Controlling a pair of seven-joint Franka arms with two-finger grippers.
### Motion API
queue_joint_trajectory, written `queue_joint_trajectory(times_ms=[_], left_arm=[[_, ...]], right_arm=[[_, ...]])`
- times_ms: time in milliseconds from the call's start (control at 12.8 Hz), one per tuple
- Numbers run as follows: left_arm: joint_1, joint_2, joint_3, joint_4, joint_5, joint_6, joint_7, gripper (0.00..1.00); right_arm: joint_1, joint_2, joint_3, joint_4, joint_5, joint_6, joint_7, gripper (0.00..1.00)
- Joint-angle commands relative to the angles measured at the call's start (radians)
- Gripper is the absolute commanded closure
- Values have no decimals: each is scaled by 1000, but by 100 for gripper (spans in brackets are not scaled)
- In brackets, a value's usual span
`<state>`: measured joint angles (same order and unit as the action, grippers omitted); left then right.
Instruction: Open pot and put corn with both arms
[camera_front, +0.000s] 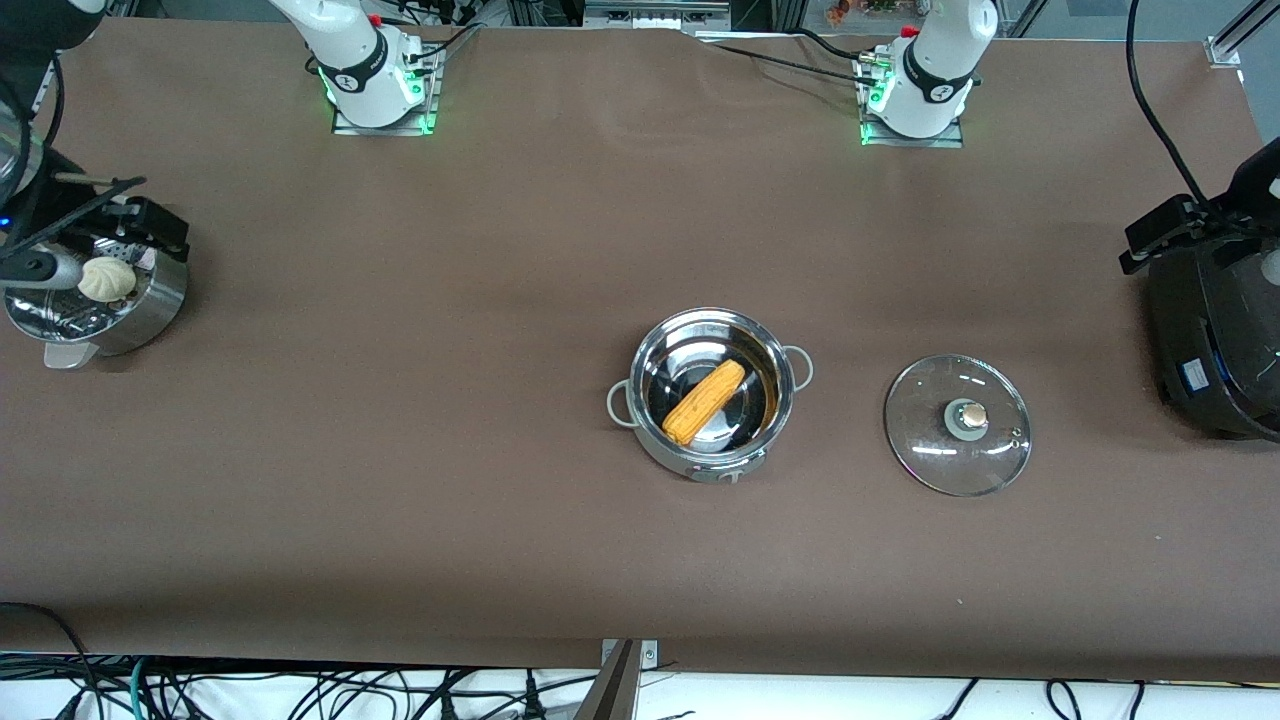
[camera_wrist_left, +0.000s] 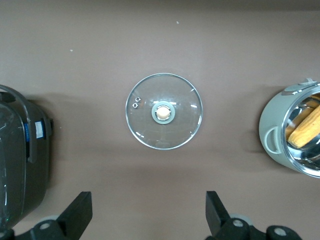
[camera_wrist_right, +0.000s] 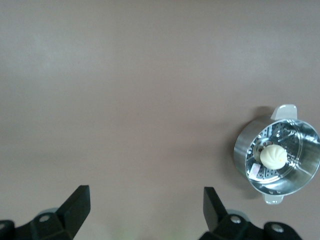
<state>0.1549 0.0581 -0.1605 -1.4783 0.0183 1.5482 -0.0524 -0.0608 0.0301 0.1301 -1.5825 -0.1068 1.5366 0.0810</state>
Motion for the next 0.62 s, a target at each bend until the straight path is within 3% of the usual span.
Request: queue_joint_trajectory(times_ms=[0, 156, 547], left_arm=[[-6, 20, -22, 44, 28, -42, -10, 0], [-3, 20, -19, 44, 26, -46, -10, 0], [-3, 20, -19, 42, 25, -46, -10, 0]], right_arm=[[-1, -59, -35, -99, 24, 34, -9, 0], [-4, -49, -46, -97, 33, 42, -114, 0], [-11, 19, -52, -22, 35, 30, -121, 0]])
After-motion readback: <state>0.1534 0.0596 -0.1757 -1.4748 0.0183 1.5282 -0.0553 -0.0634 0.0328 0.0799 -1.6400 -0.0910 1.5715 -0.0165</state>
